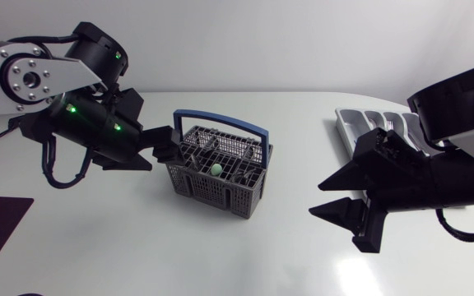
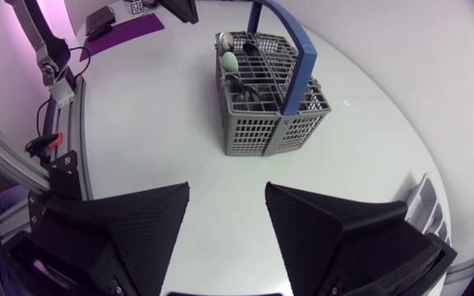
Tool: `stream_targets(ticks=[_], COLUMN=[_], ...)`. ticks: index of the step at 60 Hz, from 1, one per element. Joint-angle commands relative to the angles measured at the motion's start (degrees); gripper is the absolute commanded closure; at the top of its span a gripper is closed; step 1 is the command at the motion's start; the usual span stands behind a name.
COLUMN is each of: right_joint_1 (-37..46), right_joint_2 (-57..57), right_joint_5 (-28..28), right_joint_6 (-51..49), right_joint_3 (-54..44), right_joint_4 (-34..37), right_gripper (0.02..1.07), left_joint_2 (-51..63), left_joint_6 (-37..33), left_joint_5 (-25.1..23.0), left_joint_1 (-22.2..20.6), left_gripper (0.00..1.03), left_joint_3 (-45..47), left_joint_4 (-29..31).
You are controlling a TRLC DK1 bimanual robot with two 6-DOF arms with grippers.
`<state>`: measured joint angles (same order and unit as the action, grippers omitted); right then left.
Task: Unload the cutlery basket into the drawer organizer.
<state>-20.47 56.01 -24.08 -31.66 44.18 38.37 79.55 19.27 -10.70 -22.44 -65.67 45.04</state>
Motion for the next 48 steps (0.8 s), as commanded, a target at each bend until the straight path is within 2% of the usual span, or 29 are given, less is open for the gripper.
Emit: stream_targets(ticks=[1, 33, 48], right_joint_1=[-1.59, -2.91, -4.32], right_joint_2=[-0.81, -0.29, 0.24], right_joint_5=[0.96, 1.4, 2.19], right_joint_6=[5.64, 8.98, 9.95], right_joint_3=[-0.24, 0.2, -0.06], right_joint_4=[-0.84, -1.81, -2.95], right_gripper=[0.38, 0.39, 0.38], left_joint_2=[-0.71, -1.85, 0.08], left_joint_6=[-0.99, -1.95, -0.55], left_joint_5=[-0.73, -0.73, -0.73], left_joint_1=[0.38, -0.33, -1.91], left_gripper=[0.08, 0.08, 0.08], left_joint_3=[1.42, 1.25, -2.09], left_joint_4=[-0.21, -0.83, -2.41])
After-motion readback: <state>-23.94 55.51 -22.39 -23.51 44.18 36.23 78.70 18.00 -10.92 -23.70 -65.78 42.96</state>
